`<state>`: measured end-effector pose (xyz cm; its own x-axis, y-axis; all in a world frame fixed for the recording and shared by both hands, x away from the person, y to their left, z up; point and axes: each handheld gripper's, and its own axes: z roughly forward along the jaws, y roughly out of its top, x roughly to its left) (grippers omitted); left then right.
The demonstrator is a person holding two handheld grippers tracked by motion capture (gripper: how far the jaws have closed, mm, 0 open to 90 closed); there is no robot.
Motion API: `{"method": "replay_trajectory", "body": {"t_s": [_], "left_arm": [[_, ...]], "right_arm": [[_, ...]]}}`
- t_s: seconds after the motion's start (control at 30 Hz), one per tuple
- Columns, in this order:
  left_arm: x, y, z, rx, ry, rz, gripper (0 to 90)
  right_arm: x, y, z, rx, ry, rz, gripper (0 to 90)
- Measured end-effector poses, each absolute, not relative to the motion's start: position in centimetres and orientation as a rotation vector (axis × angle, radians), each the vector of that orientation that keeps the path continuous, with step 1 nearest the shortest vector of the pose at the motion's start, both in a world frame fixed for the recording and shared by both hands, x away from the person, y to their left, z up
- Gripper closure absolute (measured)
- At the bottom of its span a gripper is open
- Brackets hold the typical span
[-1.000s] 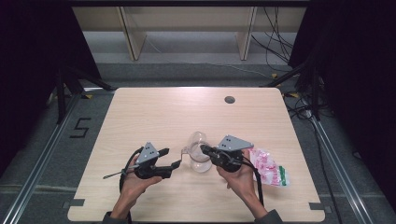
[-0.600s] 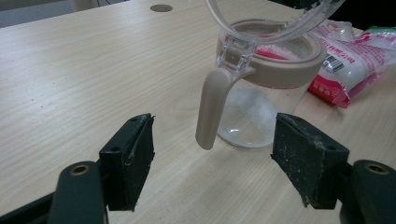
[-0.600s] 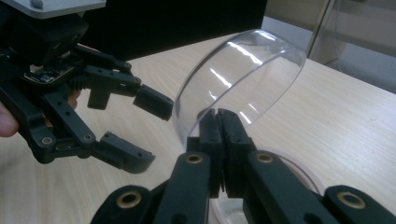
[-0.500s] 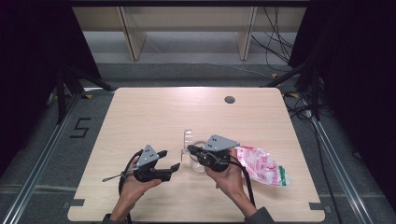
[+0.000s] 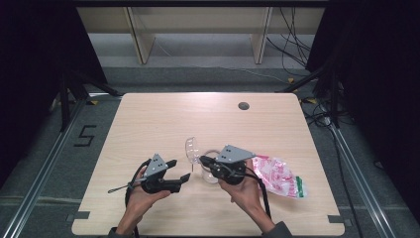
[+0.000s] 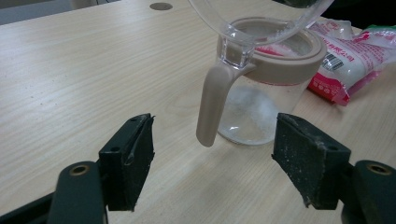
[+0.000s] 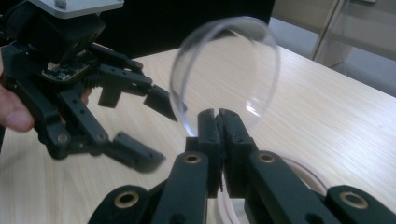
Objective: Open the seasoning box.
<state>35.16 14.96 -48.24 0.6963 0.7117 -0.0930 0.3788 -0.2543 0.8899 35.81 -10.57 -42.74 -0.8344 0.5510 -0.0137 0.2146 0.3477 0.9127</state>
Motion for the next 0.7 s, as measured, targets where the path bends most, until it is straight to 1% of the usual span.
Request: {"method": "replay_trajectory", "body": {"t_s": [0.03, 0.13, 0.17, 0.33, 0.57, 0.7], "left_arm": [[35.2, 14.9, -48.4, 1.873, 0.850, 0.399, 28.4], [35.1, 14.8, -48.4, 1.883, 0.857, 0.404, 28.3], [35.1, 14.8, -48.4, 1.881, 0.856, 0.403, 28.3], [34.8, 14.5, -48.7, 1.883, 0.854, 0.391, 28.2], [34.7, 14.6, -48.7, 1.889, 0.840, 0.385, 28.1], [34.7, 14.5, -48.7, 1.885, 0.846, 0.381, 27.8]], "right_arm": [[35.6, -12.2, -42.6, 0.701, 2.275, 1.462, 88.5], [35.3, -14.4, -42.9, 0.731, 2.250, 1.427, 88.7], [35.3, -14.4, -42.9, 0.731, 2.250, 1.427, 88.7], [34.8, -17.1, -43.9, 0.801, 2.246, 1.369, 90.0], [34.1, -18.3, -46.3, 0.843, 2.290, 1.251, 90.0], [33.8, -18.6, -46.9, 0.886, 2.297, 1.235, 90.0]]}}
